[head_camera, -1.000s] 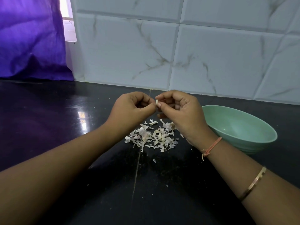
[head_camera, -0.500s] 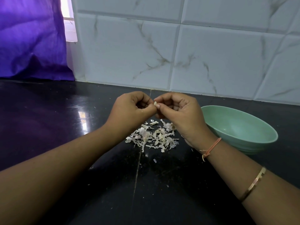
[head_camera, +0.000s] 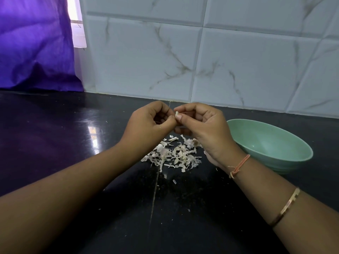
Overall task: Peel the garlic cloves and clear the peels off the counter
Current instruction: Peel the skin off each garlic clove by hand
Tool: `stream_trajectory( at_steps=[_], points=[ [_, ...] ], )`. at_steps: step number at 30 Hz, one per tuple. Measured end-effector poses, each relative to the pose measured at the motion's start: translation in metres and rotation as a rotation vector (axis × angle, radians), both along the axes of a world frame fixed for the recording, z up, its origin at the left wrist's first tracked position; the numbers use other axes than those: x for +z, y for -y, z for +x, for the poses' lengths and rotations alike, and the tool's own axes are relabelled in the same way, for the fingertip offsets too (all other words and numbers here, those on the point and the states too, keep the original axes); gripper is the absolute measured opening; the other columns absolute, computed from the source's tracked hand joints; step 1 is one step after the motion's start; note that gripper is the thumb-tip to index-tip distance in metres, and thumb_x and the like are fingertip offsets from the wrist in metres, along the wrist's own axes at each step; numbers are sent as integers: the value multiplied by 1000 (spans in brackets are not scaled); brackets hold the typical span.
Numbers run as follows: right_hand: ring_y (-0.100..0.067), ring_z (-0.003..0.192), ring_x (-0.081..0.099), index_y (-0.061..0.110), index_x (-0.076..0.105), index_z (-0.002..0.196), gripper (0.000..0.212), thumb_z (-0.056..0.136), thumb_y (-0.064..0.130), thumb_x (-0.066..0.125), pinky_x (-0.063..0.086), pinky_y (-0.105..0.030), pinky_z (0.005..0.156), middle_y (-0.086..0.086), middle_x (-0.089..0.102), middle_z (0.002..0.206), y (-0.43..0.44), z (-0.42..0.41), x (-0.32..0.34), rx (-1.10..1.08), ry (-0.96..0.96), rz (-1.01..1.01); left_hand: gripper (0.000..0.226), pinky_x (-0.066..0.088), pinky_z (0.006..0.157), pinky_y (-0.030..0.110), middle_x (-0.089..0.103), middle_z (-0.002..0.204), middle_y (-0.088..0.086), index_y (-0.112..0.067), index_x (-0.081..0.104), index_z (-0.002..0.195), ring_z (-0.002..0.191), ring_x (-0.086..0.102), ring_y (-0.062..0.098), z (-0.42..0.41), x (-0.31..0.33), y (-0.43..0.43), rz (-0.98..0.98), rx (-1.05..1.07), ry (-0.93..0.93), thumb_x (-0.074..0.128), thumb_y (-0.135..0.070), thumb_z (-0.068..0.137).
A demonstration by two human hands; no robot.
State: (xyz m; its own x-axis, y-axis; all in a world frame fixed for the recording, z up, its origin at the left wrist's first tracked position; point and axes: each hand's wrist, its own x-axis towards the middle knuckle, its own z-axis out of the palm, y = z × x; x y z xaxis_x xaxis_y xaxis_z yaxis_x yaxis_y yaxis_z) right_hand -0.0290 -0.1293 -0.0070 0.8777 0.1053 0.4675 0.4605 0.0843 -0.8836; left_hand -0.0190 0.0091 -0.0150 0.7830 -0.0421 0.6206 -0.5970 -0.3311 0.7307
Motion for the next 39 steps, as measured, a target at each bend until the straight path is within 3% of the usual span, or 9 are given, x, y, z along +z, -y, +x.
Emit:
stream_trajectory(
  at_steps=[6, 14, 20, 39],
  points=[
    [-14, 68, 63, 3, 64, 85, 9, 85, -5, 58, 58, -26, 65, -9, 65, 74, 4, 1, 3, 15, -69, 81, 14, 47, 65, 16, 63, 71, -10, -27, 61, 79, 68, 59, 2, 0, 1, -1, -55, -123, -24, 72, -18, 78],
    [-11, 66, 60, 5, 64, 82, 11, 86, -3, 59, 58, -28, 67, -8, 63, 72, 2, 0, 4, -44, -31, -21, 13, 42, 54, 14, 60, 66, -4, -17, 59, 73, 59, 53, 5, 0, 5, -4, -2, -119, -5, 68, -12, 81],
    [-8, 66, 61, 7, 64, 82, 12, 86, -3, 59, 57, -26, 67, -5, 63, 74, 4, 0, 4, -37, 0, -65, 12, 39, 55, 8, 59, 64, -11, -20, 61, 74, 55, 52, -4, 0, 5, -2, -31, -163, -37, 69, -13, 80],
    [-9, 68, 58, 7, 64, 82, 10, 86, -1, 60, 56, -25, 66, -12, 59, 79, 6, -2, 6, -13, -13, -111, 12, 45, 65, 28, 57, 68, -5, -19, 59, 76, 66, 50, 12, 4, 4, -6, 18, -213, -95, 63, -13, 85]
  ],
)
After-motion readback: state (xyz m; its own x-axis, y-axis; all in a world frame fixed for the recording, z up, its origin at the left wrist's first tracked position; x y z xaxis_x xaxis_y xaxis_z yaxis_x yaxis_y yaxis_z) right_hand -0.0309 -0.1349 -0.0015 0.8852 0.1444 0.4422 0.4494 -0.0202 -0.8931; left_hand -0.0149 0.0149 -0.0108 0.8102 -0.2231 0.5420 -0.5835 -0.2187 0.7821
